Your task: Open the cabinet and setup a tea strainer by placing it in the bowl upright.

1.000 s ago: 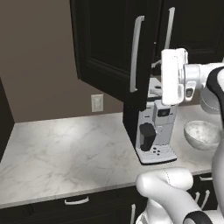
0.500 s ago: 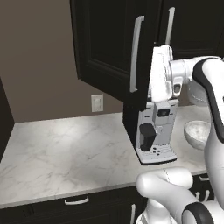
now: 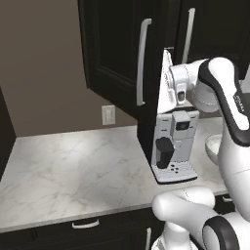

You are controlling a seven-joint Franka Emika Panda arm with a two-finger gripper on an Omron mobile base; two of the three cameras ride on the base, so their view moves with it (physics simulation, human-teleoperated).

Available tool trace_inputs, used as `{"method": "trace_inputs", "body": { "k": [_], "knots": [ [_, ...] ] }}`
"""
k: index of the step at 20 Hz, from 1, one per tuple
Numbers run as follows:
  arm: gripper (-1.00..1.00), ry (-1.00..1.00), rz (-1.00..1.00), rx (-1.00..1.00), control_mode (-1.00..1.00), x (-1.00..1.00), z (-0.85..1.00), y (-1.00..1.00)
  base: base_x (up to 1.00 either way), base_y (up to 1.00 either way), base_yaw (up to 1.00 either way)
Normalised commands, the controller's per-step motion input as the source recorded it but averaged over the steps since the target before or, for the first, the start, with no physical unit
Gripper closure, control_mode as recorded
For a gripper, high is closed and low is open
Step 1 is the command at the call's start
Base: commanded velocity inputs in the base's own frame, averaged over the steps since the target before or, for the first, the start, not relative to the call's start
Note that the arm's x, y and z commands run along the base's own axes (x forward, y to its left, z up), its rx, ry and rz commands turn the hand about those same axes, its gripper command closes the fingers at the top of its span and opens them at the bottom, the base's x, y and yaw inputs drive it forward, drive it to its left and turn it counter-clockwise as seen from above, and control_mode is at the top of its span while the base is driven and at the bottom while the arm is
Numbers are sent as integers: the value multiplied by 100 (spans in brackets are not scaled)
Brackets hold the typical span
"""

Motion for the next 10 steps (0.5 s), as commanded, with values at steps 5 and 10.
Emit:
{"method": "trace_inputs", "body": {
  "k": [5, 10],
  "knots": [
    [-100, 0, 18, -1, -100, -5, 0, 66, 0, 0, 0],
    [-100, 0, 15, -1, -100, -1, -1, 66, 0, 0, 0]
  ]
}}
